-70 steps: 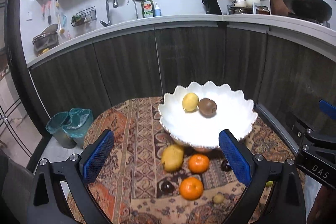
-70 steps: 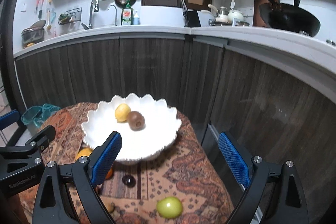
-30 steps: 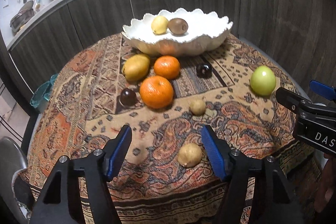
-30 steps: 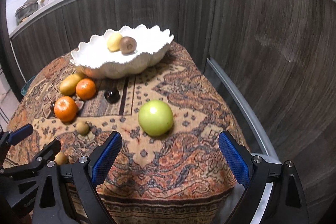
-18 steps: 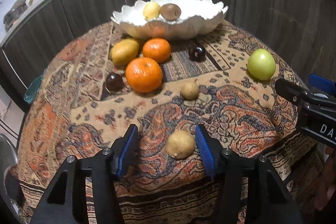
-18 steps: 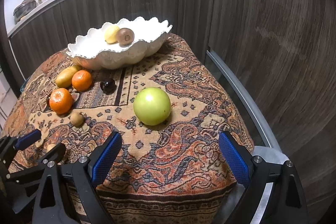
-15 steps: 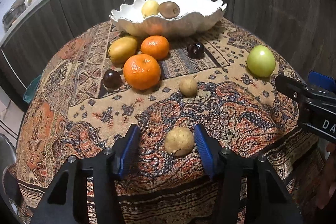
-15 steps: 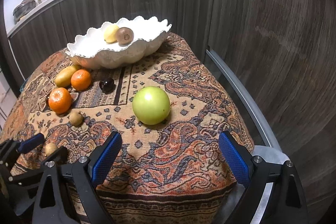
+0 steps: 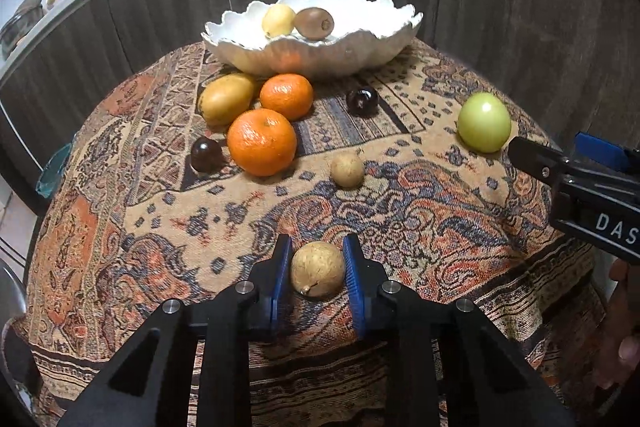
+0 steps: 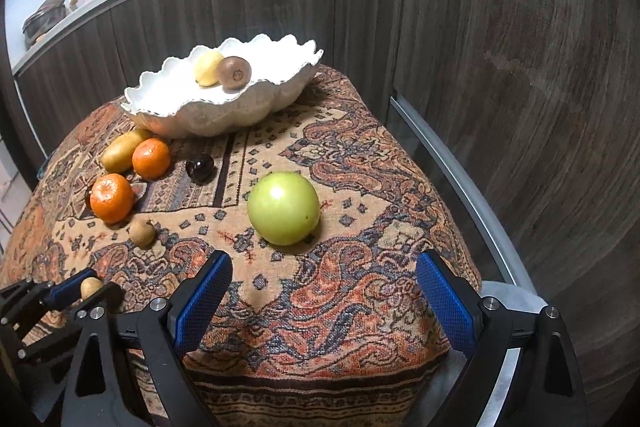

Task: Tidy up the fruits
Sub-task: 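Grasp the small round potato with the left tool while the right tool grasps the green apple, then carry potato and green apple over the white bowl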

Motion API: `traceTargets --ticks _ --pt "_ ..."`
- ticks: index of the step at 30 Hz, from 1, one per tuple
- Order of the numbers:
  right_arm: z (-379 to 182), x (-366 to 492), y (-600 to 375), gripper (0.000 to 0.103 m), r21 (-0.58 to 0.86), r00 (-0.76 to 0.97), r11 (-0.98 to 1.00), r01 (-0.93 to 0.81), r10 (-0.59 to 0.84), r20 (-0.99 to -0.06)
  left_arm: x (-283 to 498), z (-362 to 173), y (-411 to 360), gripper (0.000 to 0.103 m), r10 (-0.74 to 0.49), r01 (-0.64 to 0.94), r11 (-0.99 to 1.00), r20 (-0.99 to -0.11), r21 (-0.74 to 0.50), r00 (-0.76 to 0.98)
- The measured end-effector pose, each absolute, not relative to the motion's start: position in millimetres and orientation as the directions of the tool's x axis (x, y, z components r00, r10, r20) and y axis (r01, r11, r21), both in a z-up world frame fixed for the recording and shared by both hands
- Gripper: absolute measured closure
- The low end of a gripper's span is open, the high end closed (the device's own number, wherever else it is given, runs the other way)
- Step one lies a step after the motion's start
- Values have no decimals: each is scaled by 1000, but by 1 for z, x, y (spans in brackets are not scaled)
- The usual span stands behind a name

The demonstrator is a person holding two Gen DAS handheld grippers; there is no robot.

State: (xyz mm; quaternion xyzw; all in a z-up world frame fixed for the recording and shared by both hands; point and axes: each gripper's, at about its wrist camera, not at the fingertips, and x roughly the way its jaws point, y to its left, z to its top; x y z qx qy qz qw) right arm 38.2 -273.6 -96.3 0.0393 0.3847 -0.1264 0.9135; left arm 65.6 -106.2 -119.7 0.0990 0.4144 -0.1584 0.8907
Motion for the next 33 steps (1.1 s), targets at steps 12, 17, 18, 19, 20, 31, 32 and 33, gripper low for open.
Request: traceTargets --ticks 12,17,18,19,20,31,32,33 --pt "-92 59 -264 9 -25 690 970 240 -189 -698 87 -109 -93 77 -167 308 950 -744 54 647" --pt "-99 80 -262 10 -23 678 968 250 -192 -710 100 -106 -91 77 -150 287 956 -735 63 661" --pt "-101 82 -262 10 -23 675 967 253 -193 -712 101 -106 -91 77 -150 286 956 -734 62 662" --pt "-102 86 -263 12 -22 672 966 256 -194 -715 104 -106 -91 77 -151 284 957 -734 60 662" --pt "-104 88 -263 15 -21 669 966 258 -194 -718 104 -106 -91 77 -151 284 957 -734 60 663" --pt "-123 106 -263 45 -6 613 971 240 -157 -774 113 -110 -90 77 -149 275 960 -742 49 654" --pt "-123 106 -262 51 -5 613 973 233 -151 -775 113 -109 -90 77 -149 273 961 -742 47 654" --pt "-123 106 -259 53 -7 616 975 222 -146 -774 114 -109 -89 77 -147 270 962 -742 47 654"
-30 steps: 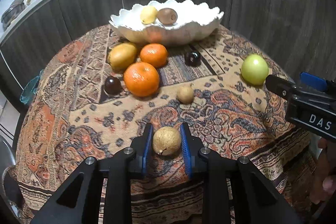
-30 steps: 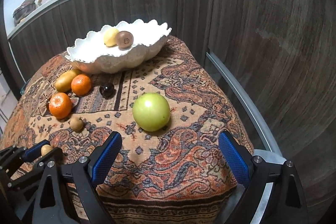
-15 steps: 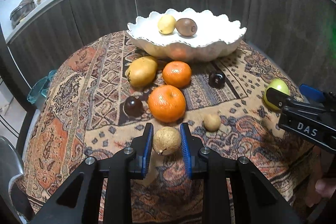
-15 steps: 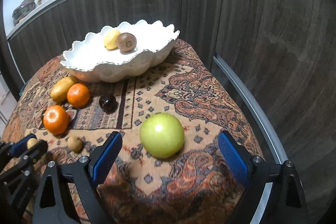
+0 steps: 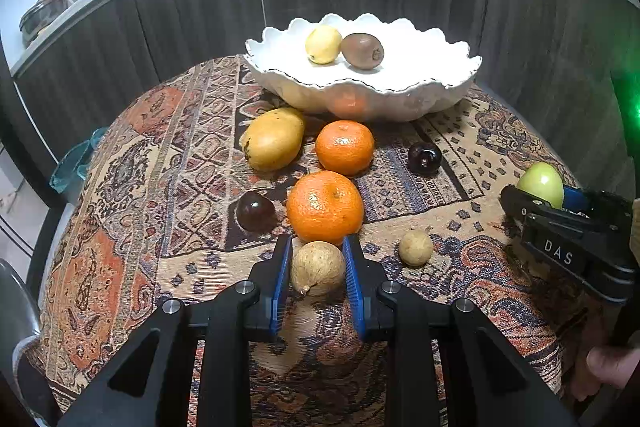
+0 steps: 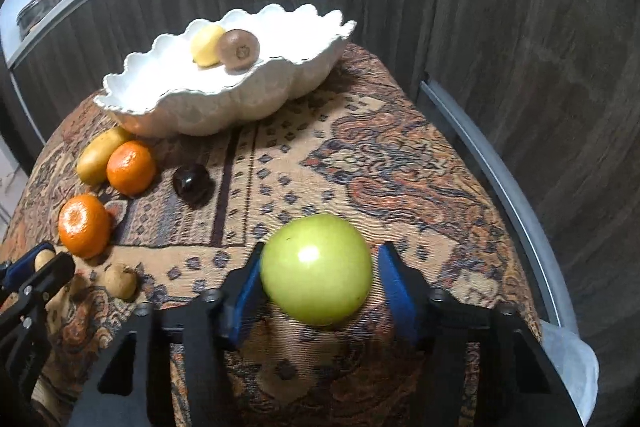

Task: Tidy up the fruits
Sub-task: 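Carry potato and green apple over the white bowl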

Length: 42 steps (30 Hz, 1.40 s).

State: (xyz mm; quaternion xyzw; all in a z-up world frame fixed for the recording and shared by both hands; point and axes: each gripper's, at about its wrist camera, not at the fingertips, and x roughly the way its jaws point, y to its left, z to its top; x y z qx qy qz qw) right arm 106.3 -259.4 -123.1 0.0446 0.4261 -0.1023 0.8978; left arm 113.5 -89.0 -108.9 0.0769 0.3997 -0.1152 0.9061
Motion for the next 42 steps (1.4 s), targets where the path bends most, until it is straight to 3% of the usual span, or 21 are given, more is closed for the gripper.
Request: traceTargets --ticks 18,42 --pt "-89 96 -246 53 2 672 982 191 -129 -729 116 -78 -80 77 -160 255 966 -699 33 697" --pt "-26 150 -250 53 21 771 982 190 -135 -623 185 -13 -87 77 -163 234 971 -592 45 789"
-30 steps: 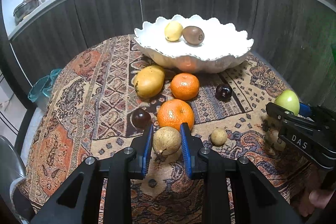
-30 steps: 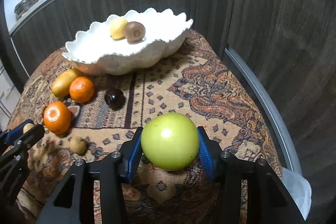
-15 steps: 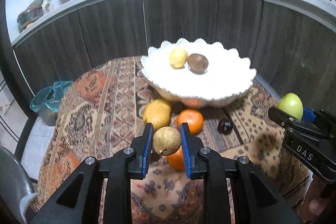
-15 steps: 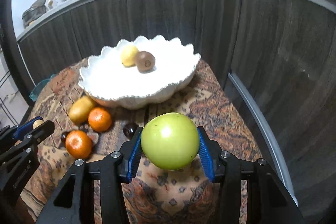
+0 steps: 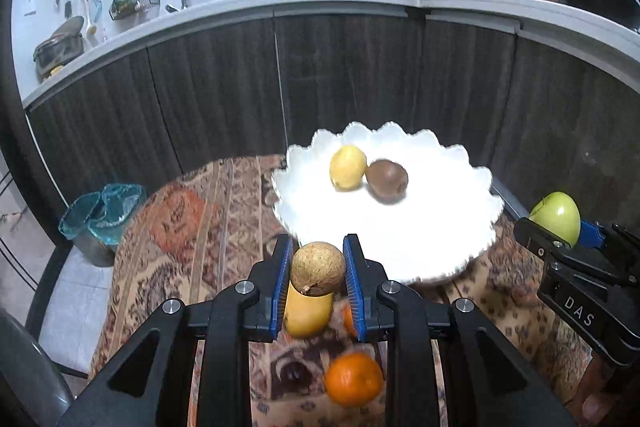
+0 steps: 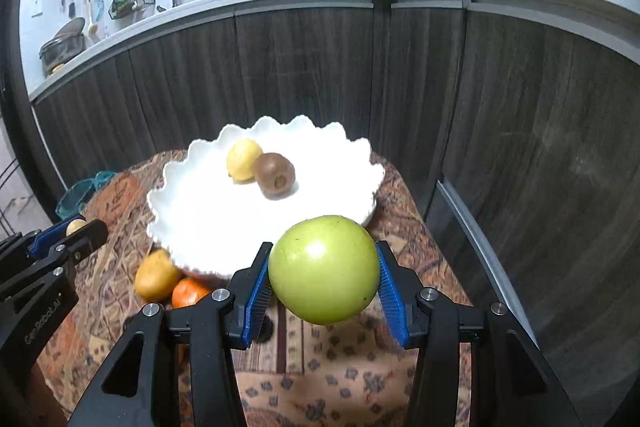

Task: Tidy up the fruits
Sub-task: 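Carry potato and green apple over the white bowl, then open both tools to drop potato and apple into the bowl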

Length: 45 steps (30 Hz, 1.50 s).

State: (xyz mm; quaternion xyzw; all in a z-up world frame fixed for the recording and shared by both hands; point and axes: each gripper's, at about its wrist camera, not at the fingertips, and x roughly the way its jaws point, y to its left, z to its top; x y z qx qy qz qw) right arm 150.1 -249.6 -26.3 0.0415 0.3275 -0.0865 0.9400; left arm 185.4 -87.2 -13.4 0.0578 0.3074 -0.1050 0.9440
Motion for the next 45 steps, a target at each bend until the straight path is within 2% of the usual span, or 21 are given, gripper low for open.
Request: traceTargets --ticks 18,36,37,40,42,43,45 --pt "-26 222 -265 53 11 764 977 211 -157 -626 267 -12 -109 77 -172 260 964 -606 59 776" --pt "-71 265 -266 53 3 688 983 184 -126 -715 314 -72 -122 76 -156 285 957 -723 59 673" --pt "-72 266 -267 53 4 685 983 182 -124 -718 314 -73 -122 75 -155 283 957 -725 58 671" --pt "-74 267 -268 53 5 679 984 178 -119 -724 311 -71 -121 56 -153 275 960 -719 56 678" --pt "-72 266 -267 53 0 683 985 175 -121 -720 309 -69 -120 50 -147 270 961 -711 62 688" --pt "-71 265 -268 50 0 685 984 177 -123 -718 308 -67 -120 47 -144 267 961 -707 66 692" --pt "-66 262 -267 32 -9 698 982 188 -140 -702 306 -63 -118 44 -135 263 962 -703 75 698"
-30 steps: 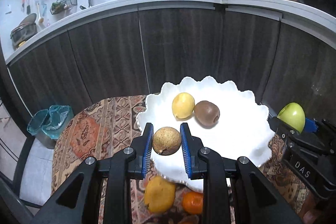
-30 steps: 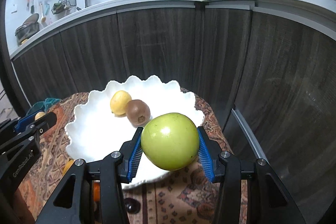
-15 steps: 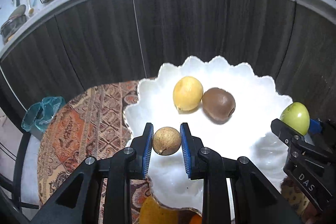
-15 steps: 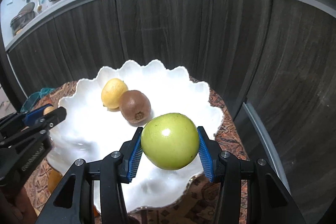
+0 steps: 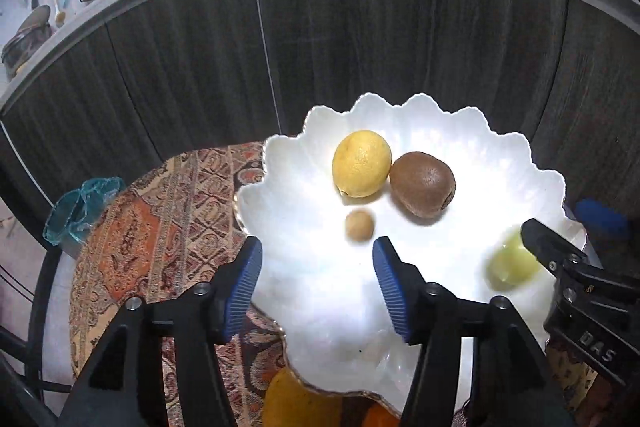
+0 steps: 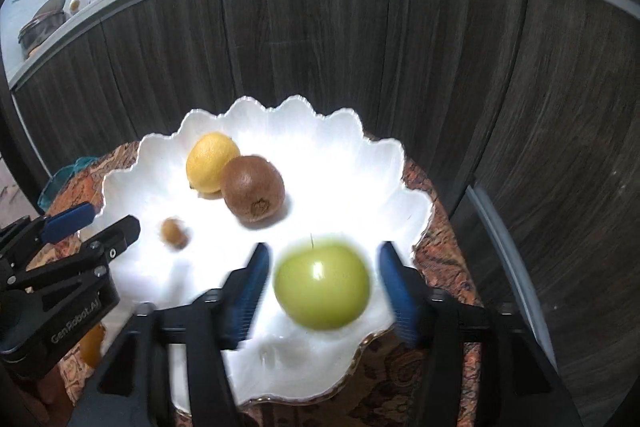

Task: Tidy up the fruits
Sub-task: 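Open both tools to drop potato and apple into the bowl, then withdraw both tools from the bowl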

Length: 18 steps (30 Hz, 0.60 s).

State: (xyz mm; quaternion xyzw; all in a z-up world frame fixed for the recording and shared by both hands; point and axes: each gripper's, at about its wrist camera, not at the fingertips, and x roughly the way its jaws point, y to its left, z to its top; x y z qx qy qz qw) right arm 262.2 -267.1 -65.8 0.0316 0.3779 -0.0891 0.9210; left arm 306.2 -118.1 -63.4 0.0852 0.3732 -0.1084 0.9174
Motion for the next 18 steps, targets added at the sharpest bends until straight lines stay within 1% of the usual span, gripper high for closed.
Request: traceTargets --ticks 1,2,5,7,9,11,18 --pt "-62 260 -267 20 -18 706 980 198 -155 -691 305 -61 -117 40 -131 258 963 -700 79 702" --pt "-58 258 -266 15 -26 715 978 206 -169 -679 303 -58 -115 34 -126 253 964 -692 84 711" --pt "-47 253 -264 15 -49 730 973 224 -200 -653 294 -49 -112 22 -109 236 966 -661 105 742" --pt "-41 249 -264 14 -47 736 973 228 -204 -646 288 -42 -109 19 -106 227 968 -648 107 754" --pt "-35 246 -264 14 -43 741 973 228 -202 -641 284 -36 -107 18 -102 220 970 -639 107 762" --pt "-31 241 -264 14 -37 744 972 230 -200 -637 279 -29 -105 14 -99 213 971 -626 109 773" --pt "-11 223 -259 14 -39 766 971 234 -210 -607 254 -5 -97 11 -105 204 973 -586 105 804"
